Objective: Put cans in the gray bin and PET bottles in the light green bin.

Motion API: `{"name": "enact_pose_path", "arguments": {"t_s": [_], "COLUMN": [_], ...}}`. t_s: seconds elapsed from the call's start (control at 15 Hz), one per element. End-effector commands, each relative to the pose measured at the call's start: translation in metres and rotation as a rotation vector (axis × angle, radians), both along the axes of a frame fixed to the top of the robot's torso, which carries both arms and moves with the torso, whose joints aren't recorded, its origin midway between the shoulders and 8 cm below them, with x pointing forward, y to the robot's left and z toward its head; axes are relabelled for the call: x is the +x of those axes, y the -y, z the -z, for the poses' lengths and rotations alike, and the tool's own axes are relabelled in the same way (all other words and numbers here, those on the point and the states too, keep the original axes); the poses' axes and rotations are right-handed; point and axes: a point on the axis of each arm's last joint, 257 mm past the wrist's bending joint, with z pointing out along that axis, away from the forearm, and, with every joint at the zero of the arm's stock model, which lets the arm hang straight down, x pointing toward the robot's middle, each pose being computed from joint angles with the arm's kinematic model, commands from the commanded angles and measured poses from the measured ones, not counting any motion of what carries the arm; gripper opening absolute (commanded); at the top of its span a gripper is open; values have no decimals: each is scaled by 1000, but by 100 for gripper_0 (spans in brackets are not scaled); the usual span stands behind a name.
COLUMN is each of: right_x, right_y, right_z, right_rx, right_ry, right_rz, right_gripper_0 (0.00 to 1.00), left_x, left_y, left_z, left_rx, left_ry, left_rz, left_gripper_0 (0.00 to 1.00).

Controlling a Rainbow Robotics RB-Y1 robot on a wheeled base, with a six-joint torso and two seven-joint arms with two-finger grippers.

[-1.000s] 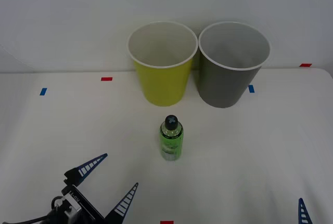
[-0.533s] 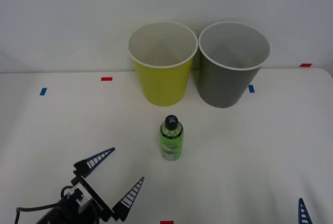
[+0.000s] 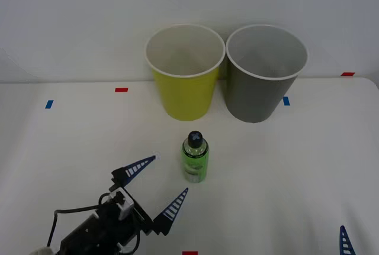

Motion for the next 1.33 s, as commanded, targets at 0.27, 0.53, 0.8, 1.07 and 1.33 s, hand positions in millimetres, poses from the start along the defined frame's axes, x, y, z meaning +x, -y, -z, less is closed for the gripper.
{"name": "enact_pose_path", "arguments": {"t_s": [0.27,0.53,0.8,1.07,1.33], "right_x": [0,0,0,0,0], "right_y": [0,0,0,0,0], "right_z": [0,0,0,0,0], "right_rx": [0,0,0,0,0], "right_ry": [0,0,0,0,0], "right_rz": [0,0,0,0,0], "right_gripper_0": [84,84,85,84,84], "left_x": [25,39,39,48,60], "left_y": [25,42,63,76,82], "left_z": [-11,-22,-19,-18,-19], "left_rx": [6,-22,-46,-37,-30], "left_ry": [8,0,-39,-59,-46], "left_rz": [2,-6,-9,-19,-18], "left_gripper_0": [100,100,100,100,100]}}
